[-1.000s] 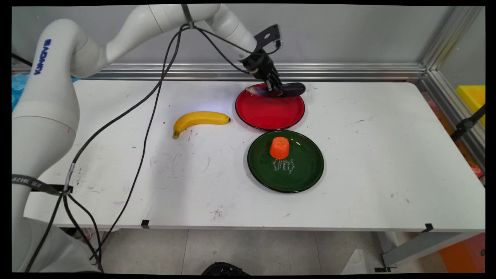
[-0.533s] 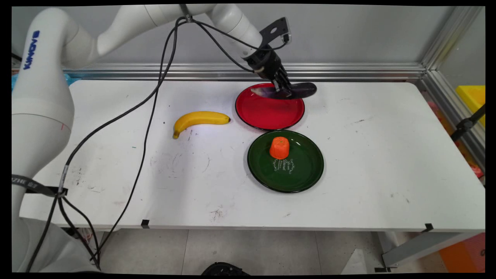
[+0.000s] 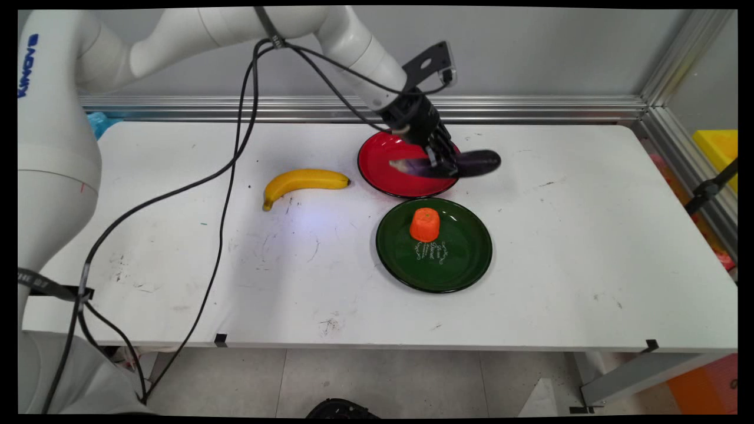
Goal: Place the picked object on the green plate
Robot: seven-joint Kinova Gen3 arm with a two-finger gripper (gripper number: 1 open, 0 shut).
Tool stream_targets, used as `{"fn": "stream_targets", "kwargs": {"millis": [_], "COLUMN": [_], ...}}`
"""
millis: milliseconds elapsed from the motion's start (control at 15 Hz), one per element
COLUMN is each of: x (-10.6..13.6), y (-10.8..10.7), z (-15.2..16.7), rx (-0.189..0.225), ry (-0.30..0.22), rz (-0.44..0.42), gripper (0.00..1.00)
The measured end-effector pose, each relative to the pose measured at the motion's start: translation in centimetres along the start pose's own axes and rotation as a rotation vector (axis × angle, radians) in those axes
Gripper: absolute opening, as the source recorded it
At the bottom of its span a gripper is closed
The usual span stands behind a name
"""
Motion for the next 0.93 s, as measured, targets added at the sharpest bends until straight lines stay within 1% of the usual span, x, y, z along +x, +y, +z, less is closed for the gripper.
{"fn": "stream_targets", "kwargs": {"millis": [67,200,533,667,933], "x": [0.0,-0.3,-1.7,-2.4,-3.6], "y": [0.6,2.6,6.8,7.8,8.9], "z": [0.0,0.1,0.6,0.9,1.8], "rx": [-0.006,-0.025,-0.071,-0.082,-0.090], "ry": [0.000,-0.002,-0.021,-0.027,-0.036], "rz": [-0.004,-0.015,-0.039,-0.046,-0.049], "gripper": [0.00,0.00,0.00,0.00,0.00]}}
